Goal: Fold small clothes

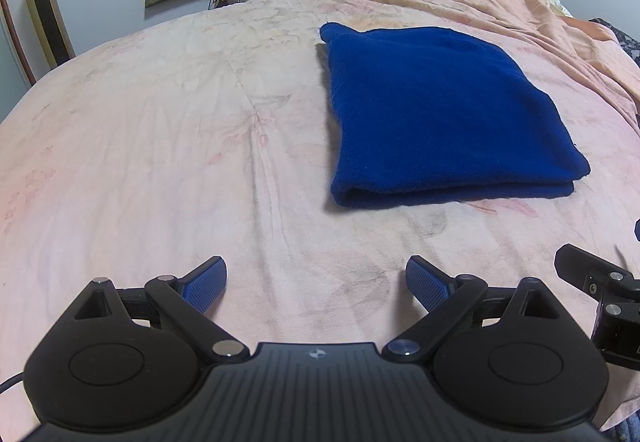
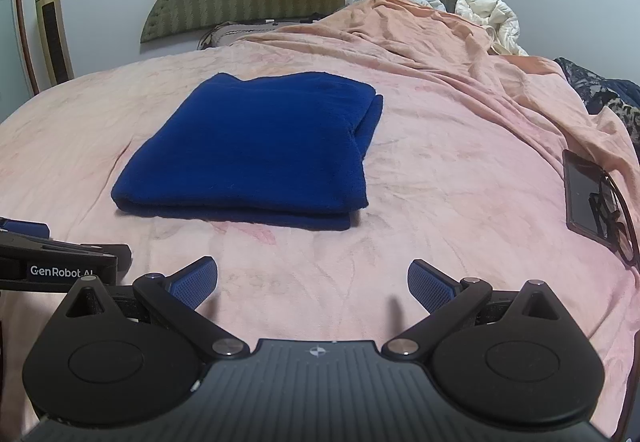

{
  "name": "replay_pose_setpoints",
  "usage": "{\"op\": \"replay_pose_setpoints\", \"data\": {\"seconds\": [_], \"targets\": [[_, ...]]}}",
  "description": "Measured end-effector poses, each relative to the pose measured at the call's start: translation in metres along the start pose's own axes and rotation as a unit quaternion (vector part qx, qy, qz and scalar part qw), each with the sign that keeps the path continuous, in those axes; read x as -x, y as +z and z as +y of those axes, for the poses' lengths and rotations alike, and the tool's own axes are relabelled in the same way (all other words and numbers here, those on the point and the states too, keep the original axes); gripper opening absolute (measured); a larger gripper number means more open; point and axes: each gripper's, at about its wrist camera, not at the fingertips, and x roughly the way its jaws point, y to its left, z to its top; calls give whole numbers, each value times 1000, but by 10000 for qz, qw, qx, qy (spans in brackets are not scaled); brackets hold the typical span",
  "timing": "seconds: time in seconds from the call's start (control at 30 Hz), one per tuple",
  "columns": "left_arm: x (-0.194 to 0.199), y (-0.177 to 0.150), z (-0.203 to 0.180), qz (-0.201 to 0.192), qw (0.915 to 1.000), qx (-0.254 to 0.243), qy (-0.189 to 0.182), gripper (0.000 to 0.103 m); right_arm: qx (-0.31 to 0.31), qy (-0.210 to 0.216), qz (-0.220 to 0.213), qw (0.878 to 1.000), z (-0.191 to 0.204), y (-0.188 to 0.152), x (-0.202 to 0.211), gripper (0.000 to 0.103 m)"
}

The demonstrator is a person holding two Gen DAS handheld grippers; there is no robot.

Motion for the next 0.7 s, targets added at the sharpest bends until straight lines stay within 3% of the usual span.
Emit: {"op": "replay_pose_setpoints", "data": {"seconds": [0.7], "targets": [[-1, 1, 0, -6, 10000, -25, -3, 97, 22, 23, 13, 10000, -1, 0, 0, 103]]}}
